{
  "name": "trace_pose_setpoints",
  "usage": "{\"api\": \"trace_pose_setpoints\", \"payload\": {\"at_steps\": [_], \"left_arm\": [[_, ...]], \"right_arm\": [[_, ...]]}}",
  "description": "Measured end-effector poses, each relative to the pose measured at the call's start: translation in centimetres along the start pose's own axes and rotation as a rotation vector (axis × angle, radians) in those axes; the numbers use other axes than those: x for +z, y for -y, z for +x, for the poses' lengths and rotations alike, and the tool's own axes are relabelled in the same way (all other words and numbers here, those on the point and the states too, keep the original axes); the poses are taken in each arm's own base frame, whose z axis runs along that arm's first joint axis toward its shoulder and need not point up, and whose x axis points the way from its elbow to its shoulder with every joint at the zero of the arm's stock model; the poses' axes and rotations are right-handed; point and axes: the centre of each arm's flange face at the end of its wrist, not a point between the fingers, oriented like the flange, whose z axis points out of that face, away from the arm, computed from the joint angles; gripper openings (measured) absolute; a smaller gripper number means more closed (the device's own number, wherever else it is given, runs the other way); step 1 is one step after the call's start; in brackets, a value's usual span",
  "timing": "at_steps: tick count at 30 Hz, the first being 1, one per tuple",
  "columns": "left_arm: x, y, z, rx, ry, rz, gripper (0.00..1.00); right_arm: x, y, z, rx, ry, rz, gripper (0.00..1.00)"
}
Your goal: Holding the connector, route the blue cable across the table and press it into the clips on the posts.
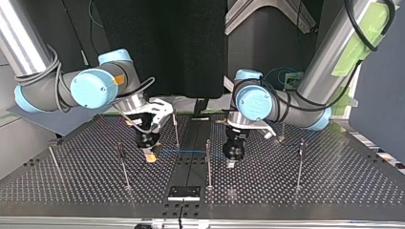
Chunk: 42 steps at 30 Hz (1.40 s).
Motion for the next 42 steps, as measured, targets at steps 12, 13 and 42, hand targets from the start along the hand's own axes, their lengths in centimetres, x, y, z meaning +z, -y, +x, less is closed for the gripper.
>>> {"api": "trace_pose_setpoints", "payload": {"at_steps": [12, 13, 42], "left_arm": [[-1.4, 0.2, -0.3, -0.001, -0.052, -0.050, 0.86], [-1.7, 0.3, -0.5, 0.000, -0.059, -0.051, 0.96], [-13.1, 5.2, -3.6, -0.021, -0.128, 0.088, 1.00]], "right_arm": [[0.0, -0.1, 0.1, -0.008, 0.000, 0.001, 0.00], [0.0, -0.1, 0.1, -0.009, 0.000, 0.000, 0.00], [-0.6, -1.5, 1.8, -0.013, -0.022, -0.040, 0.00]]}}
